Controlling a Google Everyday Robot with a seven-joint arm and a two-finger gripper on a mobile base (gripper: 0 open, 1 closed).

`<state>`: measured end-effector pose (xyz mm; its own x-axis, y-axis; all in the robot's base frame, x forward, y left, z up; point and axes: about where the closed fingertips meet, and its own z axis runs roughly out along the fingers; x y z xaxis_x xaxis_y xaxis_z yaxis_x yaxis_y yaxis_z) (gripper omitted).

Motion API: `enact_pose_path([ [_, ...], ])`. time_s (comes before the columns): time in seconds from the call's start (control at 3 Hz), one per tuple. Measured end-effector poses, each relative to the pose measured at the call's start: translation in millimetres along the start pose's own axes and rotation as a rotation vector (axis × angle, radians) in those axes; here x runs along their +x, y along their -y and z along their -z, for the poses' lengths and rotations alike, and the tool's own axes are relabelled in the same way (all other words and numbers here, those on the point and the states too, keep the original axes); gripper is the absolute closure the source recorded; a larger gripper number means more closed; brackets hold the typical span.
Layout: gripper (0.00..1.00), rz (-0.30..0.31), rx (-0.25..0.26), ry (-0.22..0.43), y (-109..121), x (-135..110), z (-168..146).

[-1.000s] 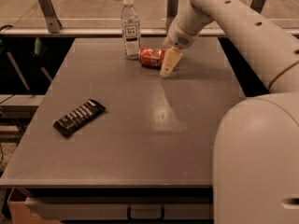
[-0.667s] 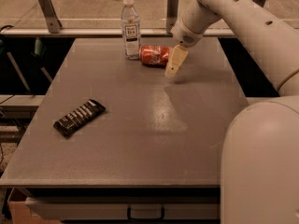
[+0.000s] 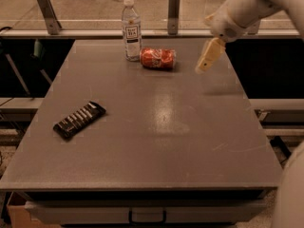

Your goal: Move coke can near blue plastic bottle

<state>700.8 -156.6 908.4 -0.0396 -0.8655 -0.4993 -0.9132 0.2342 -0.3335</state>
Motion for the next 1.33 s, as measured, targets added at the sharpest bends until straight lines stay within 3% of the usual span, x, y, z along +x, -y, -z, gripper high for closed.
enact_pose_path([
  [0.33,0.0,-0.023,-0.005,0.126,-13,33,60],
  [0.67,0.0,-0.029,0.013,0.216,-33,36,118],
  [1.0,0.0,-0.034,0.078,0.299,-54,23,188],
  [1.33,0.0,-0.044,0.091,0.31,-58,26,200],
])
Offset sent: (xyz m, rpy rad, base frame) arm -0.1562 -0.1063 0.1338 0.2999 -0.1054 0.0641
